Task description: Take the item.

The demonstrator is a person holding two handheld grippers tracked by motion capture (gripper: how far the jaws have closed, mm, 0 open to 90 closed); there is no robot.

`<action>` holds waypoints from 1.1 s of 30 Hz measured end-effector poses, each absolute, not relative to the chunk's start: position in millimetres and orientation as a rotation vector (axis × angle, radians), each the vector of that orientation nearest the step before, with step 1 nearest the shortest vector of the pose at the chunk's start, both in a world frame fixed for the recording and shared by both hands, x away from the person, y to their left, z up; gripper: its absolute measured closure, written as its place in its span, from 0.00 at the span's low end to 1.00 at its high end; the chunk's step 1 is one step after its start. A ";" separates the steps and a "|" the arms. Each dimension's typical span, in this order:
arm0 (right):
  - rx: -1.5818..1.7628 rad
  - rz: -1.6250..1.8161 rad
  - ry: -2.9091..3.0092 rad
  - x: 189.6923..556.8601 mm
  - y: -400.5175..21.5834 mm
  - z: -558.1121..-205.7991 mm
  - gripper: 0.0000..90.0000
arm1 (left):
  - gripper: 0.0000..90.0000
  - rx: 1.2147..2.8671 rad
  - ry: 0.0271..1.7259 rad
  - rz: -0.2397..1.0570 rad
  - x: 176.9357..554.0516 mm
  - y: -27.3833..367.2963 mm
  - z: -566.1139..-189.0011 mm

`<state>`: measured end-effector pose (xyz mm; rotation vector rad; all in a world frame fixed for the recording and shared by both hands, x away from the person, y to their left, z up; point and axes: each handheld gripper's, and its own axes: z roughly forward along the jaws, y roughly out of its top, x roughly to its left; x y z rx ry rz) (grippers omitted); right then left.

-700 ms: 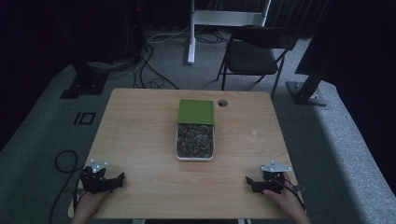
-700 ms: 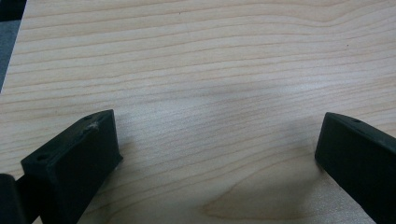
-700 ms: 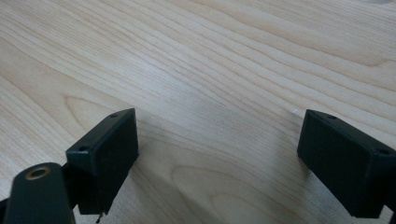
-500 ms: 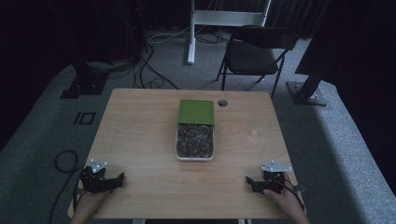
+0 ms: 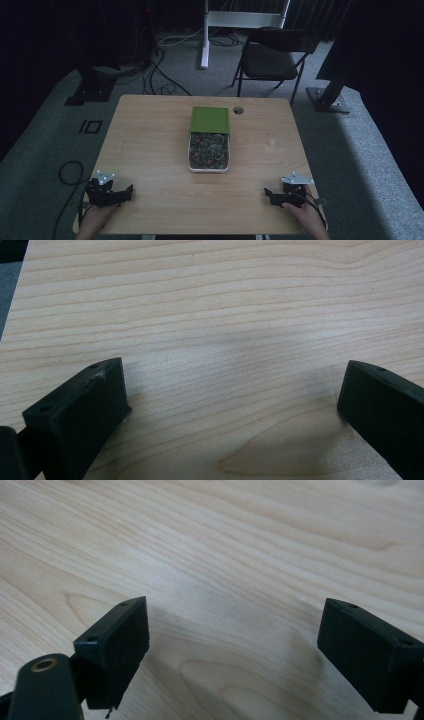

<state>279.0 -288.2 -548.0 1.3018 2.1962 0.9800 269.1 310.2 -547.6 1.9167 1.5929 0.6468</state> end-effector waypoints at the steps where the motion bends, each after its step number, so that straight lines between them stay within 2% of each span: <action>1: 1.295 0.984 2.193 278.7 -288.2 -546.1 0.15 | 0.00 1.917 1.593 0.647 269.1 310.2 -547.6; 33: 1.224 1.107 2.120 292.2 -267.9 -485.4 0.15 | 0.00 1.913 1.594 0.647 269.2 310.1 -547.8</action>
